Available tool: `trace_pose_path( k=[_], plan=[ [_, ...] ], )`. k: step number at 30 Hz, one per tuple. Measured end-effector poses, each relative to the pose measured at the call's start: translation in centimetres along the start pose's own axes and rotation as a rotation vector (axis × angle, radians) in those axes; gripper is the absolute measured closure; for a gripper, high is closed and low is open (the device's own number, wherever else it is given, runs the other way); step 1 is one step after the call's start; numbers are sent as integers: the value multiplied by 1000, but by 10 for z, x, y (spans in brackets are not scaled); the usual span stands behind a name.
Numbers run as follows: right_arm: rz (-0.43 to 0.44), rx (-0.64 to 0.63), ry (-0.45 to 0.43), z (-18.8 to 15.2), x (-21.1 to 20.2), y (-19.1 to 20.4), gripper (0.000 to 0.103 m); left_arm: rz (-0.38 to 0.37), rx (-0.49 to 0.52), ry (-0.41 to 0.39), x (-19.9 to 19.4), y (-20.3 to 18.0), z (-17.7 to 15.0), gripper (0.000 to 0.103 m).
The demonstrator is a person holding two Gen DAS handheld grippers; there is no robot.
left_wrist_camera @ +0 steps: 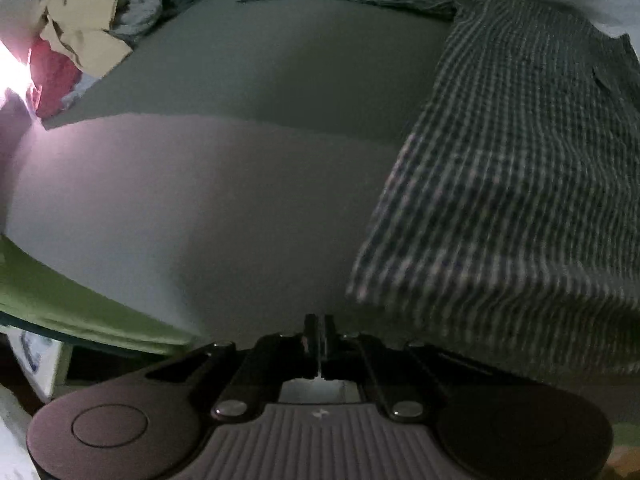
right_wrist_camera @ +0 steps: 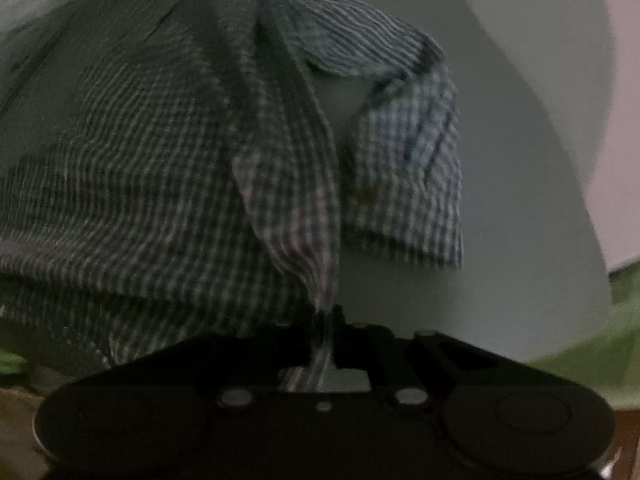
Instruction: Fold clothes
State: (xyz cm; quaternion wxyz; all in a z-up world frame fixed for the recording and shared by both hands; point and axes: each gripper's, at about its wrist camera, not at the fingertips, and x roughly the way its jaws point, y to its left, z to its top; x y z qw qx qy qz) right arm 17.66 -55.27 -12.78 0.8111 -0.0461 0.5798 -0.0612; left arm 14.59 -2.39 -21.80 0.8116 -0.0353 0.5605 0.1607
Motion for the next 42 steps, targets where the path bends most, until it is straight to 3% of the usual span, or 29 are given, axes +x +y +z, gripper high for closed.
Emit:
trace_pose_path(
  k=[1, 3, 4, 9, 14, 22, 29, 34, 37, 42],
  plan=[
    [-7, -22, -36, 10, -3, 6, 68, 2, 4, -3, -3, 3, -2, 97],
    [-26, -66, -116, 29, -11, 22, 59, -29, -30, -14, -8, 15, 5, 94],
    [-41, -88, -163, 39, -14, 32, 52, -45, -48, -19, -10, 21, 9, 88],
    [-36, -128, -390, 89, -31, 108, 26, -139, -144, -61, 5, 46, 60, 74],
    [24, -207, -490, 127, -31, 226, 25, -265, -191, -111, 42, 90, 136, 55],
    [-51, -428, -563, 190, -1, 473, 25, -453, -210, -160, 119, 188, 275, 47],
    [40, -530, -644, 267, 11, 636, 27, -502, -271, -192, 175, 261, 369, 43],
    [-17, -650, -647, 319, 50, 712, 46, -532, -298, -185, 214, 286, 420, 43],
    [-17, -669, -653, 335, 68, 732, 46, -565, -289, -185, 229, 290, 442, 43],
    [25, -628, -648, 359, 76, 747, 46, -588, -185, -222, 237, 279, 468, 43]
  ],
)
